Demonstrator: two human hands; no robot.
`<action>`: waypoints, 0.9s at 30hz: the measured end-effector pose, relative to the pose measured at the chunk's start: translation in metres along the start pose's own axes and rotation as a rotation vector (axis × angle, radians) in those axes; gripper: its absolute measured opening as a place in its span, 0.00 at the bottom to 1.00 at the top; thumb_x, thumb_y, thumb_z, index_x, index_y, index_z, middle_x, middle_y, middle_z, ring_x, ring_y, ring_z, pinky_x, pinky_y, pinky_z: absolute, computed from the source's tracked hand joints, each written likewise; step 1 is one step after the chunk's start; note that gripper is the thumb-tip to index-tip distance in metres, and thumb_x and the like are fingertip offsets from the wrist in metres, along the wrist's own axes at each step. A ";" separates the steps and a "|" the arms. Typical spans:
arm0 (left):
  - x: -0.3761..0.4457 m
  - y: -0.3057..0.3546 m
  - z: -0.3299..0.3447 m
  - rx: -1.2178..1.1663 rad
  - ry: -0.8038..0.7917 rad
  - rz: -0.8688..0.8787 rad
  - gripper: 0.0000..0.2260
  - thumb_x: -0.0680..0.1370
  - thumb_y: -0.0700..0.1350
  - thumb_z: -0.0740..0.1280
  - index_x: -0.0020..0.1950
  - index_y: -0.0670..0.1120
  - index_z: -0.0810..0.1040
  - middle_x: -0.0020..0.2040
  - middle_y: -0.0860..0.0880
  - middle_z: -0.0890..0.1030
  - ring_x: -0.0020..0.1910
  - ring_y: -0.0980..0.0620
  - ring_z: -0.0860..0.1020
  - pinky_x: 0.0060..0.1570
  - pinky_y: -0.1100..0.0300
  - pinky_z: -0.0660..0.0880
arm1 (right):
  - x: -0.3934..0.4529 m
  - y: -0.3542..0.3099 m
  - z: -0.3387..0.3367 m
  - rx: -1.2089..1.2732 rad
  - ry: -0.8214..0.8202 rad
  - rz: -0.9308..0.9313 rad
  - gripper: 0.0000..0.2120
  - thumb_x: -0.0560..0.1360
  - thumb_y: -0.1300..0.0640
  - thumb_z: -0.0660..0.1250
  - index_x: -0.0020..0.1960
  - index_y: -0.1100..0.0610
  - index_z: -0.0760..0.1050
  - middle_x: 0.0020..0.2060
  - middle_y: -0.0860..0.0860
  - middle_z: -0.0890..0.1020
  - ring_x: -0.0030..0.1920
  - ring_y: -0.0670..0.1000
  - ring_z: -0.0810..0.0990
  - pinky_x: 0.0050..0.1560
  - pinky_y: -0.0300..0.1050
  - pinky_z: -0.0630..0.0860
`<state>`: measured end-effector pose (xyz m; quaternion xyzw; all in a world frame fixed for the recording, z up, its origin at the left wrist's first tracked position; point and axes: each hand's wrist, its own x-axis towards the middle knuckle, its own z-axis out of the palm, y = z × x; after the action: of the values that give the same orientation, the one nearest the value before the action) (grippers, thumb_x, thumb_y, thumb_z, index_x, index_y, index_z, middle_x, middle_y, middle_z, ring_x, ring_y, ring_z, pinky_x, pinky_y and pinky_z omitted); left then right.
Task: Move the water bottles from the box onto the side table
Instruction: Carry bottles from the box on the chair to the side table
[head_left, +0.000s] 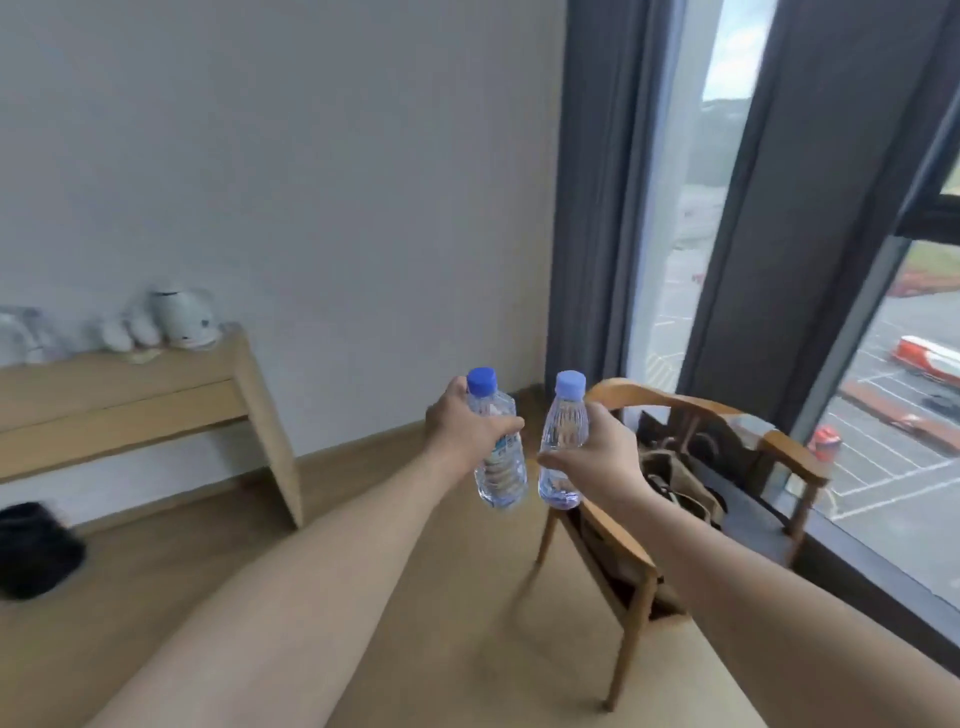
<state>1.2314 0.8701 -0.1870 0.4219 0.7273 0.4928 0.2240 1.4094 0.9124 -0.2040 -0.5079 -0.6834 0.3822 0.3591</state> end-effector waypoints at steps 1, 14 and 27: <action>0.007 -0.012 -0.027 0.011 0.025 -0.026 0.24 0.60 0.55 0.79 0.51 0.57 0.73 0.47 0.55 0.79 0.46 0.55 0.79 0.46 0.57 0.77 | 0.004 -0.014 0.026 0.015 -0.042 -0.009 0.20 0.59 0.54 0.77 0.47 0.47 0.73 0.42 0.44 0.81 0.43 0.44 0.81 0.41 0.42 0.78; 0.072 -0.156 -0.296 -0.022 0.454 -0.264 0.26 0.57 0.55 0.78 0.53 0.58 0.75 0.49 0.56 0.81 0.46 0.56 0.80 0.48 0.56 0.79 | 0.053 -0.156 0.332 0.007 -0.494 -0.229 0.24 0.60 0.54 0.79 0.54 0.50 0.75 0.45 0.46 0.82 0.47 0.51 0.82 0.50 0.51 0.80; 0.219 -0.219 -0.504 0.080 0.731 -0.363 0.27 0.60 0.56 0.79 0.55 0.57 0.73 0.49 0.56 0.78 0.44 0.59 0.78 0.37 0.61 0.73 | 0.169 -0.307 0.585 0.076 -0.750 -0.408 0.26 0.60 0.56 0.80 0.53 0.49 0.72 0.45 0.47 0.81 0.46 0.51 0.81 0.50 0.50 0.80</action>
<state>0.6526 0.7523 -0.1575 0.0922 0.8401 0.5342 0.0176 0.7285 0.9247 -0.1774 -0.1746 -0.8385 0.4865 0.1724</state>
